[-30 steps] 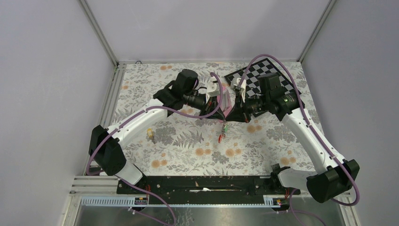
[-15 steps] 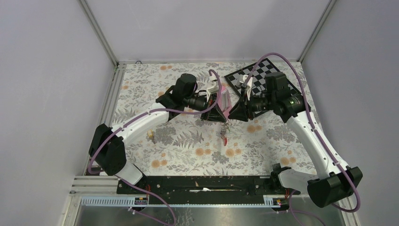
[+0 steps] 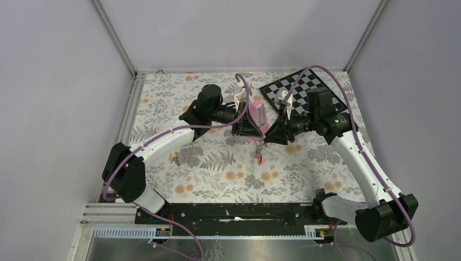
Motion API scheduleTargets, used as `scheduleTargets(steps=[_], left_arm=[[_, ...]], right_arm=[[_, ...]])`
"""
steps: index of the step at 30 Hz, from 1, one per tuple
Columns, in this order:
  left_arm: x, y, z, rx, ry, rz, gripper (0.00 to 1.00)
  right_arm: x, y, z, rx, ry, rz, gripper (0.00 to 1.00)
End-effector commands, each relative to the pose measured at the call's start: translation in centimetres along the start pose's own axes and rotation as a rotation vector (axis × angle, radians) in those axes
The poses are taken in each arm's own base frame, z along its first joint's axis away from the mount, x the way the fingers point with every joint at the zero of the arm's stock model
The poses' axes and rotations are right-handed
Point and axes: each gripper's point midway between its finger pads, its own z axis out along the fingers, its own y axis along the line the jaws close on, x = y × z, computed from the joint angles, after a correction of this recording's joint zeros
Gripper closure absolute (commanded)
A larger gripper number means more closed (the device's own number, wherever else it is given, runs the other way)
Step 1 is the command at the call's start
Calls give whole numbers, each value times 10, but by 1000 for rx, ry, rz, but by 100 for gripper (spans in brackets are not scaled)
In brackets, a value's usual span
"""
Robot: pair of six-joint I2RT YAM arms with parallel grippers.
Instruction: Put the keys on the keyring
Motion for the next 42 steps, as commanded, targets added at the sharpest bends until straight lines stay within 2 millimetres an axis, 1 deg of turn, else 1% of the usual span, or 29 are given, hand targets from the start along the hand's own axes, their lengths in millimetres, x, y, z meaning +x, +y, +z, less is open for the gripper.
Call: scheduleTargets(steps=[1,6,11,16,25,29,35,42], left_arm=[[-21,-21,-4,59,-46,90,100],[-17,-22,-5,65,-43,93,100],[-15,-22,-5,68,-40,97,100],[-16,-22,-7,65,-42,102,100],[-18,-21,-6,62,-50,95,100],[-18,-20,-6,65,-50,92,100],[-16,-22,-6,70,-48,94,100],[-14,-20,-7,69,-46,93,100]], right_arm=[[-10,5,-2,-22,-38,-50,66],[-13,6,-2,-31,-49,-48,74],[-16,8,-3,-33,-50,-57,75],[-11,8,-4,-26,-41,-63,75],[-2,7,0,-42,-38,-39,78],[-3,6,1,-42,-41,-35,82],[-8,7,0,-51,-51,-34,84],[-9,9,0,-55,-54,-39,90]])
